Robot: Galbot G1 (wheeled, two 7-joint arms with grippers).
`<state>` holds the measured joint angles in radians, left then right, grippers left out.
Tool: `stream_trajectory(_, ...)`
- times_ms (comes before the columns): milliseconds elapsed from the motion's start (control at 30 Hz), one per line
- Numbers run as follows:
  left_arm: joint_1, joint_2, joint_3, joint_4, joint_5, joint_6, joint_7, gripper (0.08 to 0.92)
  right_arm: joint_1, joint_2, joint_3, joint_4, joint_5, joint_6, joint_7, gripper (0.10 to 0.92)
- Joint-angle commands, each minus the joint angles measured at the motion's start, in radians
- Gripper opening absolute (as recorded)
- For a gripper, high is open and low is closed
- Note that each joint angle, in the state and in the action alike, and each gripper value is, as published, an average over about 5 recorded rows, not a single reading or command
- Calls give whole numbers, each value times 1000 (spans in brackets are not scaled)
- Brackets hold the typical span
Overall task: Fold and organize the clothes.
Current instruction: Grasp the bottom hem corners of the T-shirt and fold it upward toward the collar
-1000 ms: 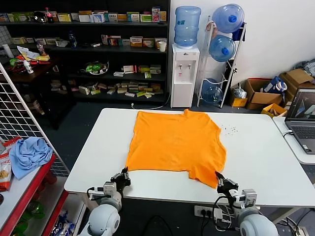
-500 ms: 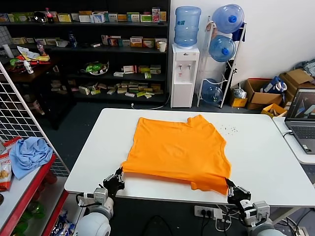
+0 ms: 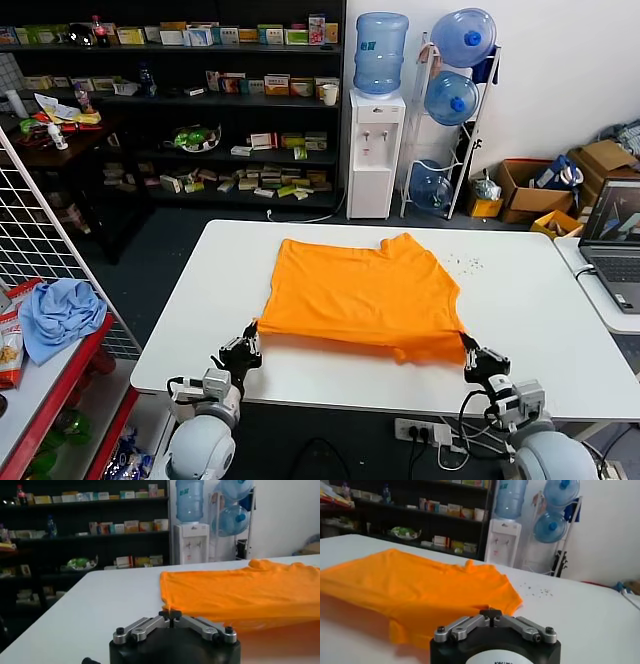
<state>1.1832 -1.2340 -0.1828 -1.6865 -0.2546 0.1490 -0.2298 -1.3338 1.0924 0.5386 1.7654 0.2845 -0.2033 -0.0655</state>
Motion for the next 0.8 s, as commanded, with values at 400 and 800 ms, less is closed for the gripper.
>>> stream_trajectory(400,-271,-3,110,259,28,-22,17,93,329,5,-139,-335,-30,14,-5,124)
stream_trajectory(800,-237,23,117,211,-70,-3,48,271,271,-33,-126,-223,65,-117,10,337)
